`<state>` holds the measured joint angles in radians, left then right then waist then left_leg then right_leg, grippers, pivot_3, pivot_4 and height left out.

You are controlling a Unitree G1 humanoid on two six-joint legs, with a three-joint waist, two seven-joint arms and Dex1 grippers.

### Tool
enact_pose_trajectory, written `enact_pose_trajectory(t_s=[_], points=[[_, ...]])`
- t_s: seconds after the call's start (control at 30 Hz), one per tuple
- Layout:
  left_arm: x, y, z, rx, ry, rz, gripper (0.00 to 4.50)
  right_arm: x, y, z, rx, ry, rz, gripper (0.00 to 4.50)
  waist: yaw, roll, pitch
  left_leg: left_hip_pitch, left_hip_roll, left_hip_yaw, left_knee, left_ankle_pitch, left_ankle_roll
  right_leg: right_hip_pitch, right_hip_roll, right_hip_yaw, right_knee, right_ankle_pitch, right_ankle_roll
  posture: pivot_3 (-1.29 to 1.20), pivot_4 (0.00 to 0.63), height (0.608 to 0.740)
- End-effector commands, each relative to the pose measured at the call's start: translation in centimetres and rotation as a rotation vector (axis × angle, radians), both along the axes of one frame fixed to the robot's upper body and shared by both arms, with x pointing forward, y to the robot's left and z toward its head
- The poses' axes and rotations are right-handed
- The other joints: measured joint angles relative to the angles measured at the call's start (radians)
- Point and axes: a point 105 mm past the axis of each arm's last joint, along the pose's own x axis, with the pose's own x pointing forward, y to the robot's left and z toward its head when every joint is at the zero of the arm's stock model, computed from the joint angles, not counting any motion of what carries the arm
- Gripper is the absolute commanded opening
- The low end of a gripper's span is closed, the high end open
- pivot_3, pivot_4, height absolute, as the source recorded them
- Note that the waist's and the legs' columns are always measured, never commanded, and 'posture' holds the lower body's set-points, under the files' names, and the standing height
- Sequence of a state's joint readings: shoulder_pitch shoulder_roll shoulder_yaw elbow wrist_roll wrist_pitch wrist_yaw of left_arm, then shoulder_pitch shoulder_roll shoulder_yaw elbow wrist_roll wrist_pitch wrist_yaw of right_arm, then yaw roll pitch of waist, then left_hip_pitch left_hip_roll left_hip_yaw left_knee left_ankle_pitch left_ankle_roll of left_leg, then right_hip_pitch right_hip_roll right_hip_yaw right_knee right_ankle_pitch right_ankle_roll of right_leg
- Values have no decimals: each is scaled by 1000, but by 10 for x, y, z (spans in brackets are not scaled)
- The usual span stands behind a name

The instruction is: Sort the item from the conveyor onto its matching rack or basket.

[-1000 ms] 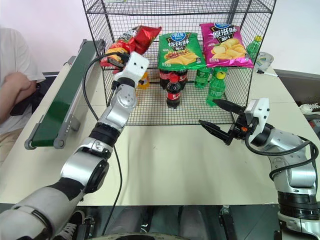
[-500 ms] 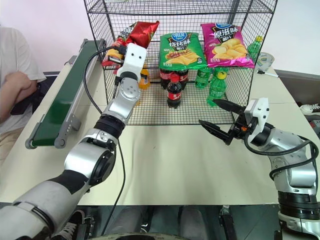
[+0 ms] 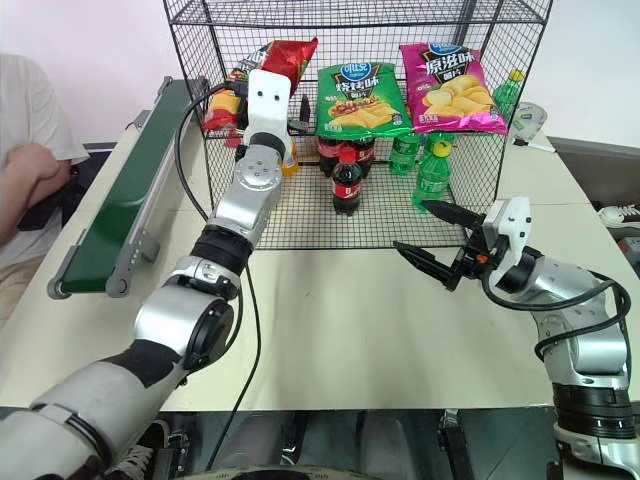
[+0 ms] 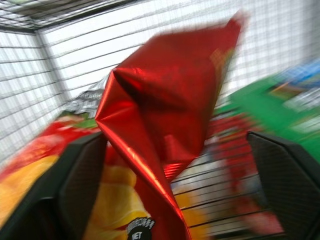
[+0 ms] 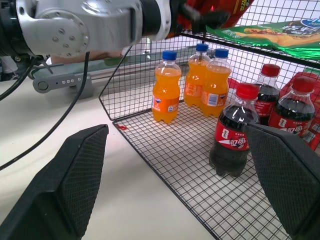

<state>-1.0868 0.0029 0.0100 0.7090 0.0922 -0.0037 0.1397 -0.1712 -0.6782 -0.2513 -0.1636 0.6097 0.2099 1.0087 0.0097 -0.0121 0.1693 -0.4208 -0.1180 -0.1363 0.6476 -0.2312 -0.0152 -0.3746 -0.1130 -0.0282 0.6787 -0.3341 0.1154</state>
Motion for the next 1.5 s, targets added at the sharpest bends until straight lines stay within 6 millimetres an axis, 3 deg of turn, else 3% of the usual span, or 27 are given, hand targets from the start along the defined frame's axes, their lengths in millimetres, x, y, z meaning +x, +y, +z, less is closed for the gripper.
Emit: enact_pose_trajectory(t_s=[0.03,0.33,0.47,0.57,0.73,0.83,0.9,1.03,1.1,1.23,1.37,1.5], points=[[-19,-10,20,-88,-43,-184,4484,-3,4,10,5,-48,20,4500,0,0,0,0,0,0,0,0,0,0,0,0,0,0,0,0,150,740],[-48,-1,16,-280,10,-331,4484,-2,7,7,10,-41,33,4500,1,0,0,0,0,0,1,0,0,0,0,1,0,0,0,0,150,740],[-64,5,30,-381,-48,-440,4484,-3,7,6,11,-38,33,4500,3,0,0,0,0,0,2,0,0,0,0,1,0,0,0,0,150,740],[-66,15,22,-401,-5,-495,4484,-3,5,9,8,-45,28,4500,2,0,0,0,0,0,2,0,0,1,0,1,0,0,0,0,150,740],[-79,41,-17,-387,144,-508,4484,-5,2,19,-8,-69,30,4500,-6,1,-1,0,0,0,1,0,0,1,0,1,0,0,0,0,150,740],[-87,45,-22,-355,138,-502,4484,-6,1,15,-12,-56,32,4500,-3,1,0,0,1,0,1,0,0,0,1,2,0,0,0,0,150,740],[-93,38,-26,-214,121,-509,4484,-6,3,13,-5,-49,36,4500,7,1,0,0,1,0,2,0,0,1,0,1,0,0,0,0,150,740],[-95,28,-20,-246,112,-566,4484,-5,6,12,-1,-48,41,4500,8,1,-1,0,-1,-1,2,0,1,2,-1,1,0,0,0,0,150,740],[-104,24,-11,-140,29,-608,4484,-4,6,13,2,-49,41,4500,3,1,-1,0,-1,-1,2,0,1,2,-1,1,0,0,0,0,150,740],[-101,44,-7,95,-72,-509,4484,-3,3,13,-2,-49,34,4500,-11,1,-1,1,1,0,0,0,0,1,0,2,0,0,-1,0,150,740],[-98,60,-7,485,-197,-359,4484,-5,4,12,2,-43,32,4500,-10,2,-1,1,1,0,0,0,0,1,0,2,-1,0,-1,0,150,740],[-99,69,-12,695,-264,-301,4484,-5,3,12,3,-42,28,4500,4,2,-1,1,0,0,0,0,0,2,0,2,-2,0,-1,0,150,740]])
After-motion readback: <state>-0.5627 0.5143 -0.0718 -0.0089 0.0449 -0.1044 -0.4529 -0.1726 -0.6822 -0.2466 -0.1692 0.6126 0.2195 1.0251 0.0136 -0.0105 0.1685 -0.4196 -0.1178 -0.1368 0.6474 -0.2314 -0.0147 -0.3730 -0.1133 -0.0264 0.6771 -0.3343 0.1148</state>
